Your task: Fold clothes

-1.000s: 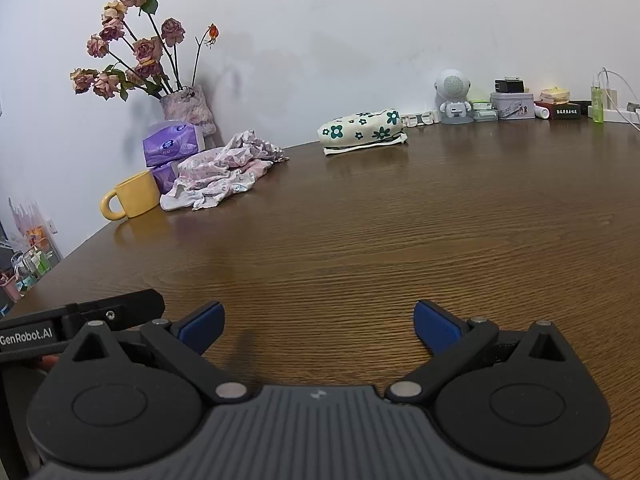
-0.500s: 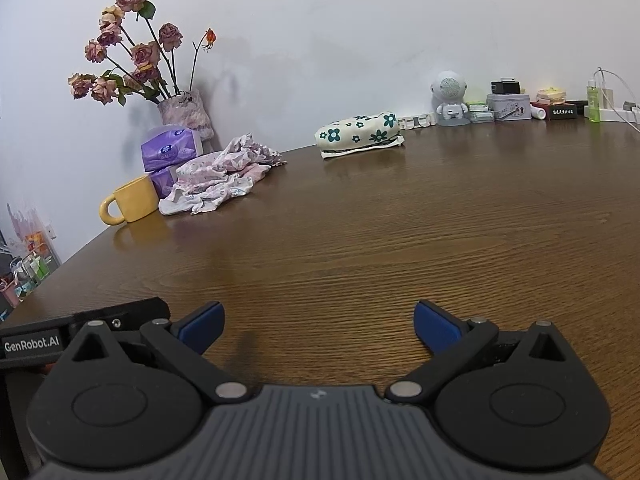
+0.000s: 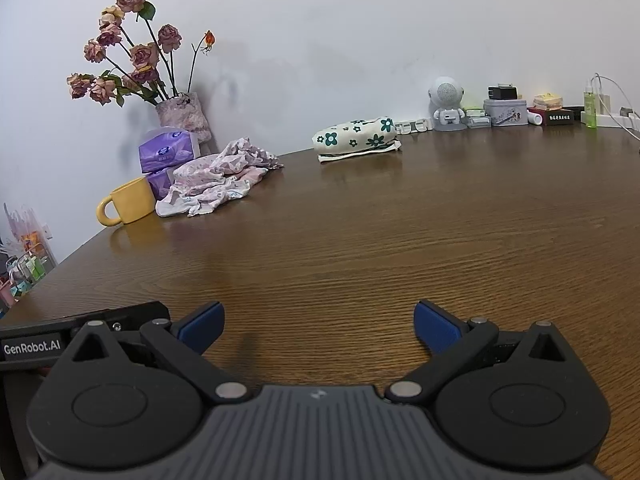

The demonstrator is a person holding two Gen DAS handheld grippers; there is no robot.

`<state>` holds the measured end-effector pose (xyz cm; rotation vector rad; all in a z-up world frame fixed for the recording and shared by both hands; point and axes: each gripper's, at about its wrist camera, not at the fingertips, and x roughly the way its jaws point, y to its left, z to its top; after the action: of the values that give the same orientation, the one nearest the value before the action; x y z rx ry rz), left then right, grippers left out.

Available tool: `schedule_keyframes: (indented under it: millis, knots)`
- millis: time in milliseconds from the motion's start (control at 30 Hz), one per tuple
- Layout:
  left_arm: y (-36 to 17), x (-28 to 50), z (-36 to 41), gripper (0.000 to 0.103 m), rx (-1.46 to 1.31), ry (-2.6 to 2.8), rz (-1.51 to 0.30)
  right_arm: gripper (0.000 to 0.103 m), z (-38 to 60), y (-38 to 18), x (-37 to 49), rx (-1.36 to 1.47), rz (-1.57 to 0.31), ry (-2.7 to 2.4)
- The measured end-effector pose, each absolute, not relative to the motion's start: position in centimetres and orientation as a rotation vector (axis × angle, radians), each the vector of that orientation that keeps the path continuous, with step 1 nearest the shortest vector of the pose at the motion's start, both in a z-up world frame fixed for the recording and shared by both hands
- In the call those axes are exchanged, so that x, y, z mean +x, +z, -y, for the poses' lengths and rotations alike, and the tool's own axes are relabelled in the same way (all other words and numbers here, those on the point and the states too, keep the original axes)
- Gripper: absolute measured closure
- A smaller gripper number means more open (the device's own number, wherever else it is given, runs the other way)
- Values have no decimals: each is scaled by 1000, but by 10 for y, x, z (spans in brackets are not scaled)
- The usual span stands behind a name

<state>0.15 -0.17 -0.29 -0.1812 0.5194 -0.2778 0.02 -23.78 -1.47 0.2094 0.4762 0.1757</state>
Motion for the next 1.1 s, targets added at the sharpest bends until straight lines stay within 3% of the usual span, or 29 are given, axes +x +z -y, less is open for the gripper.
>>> schedule_keyframes:
  millis: [1100]
  knots:
    - [-3,0,5,0,-164,-281,-523,0,240,-16,0,228,-475,174]
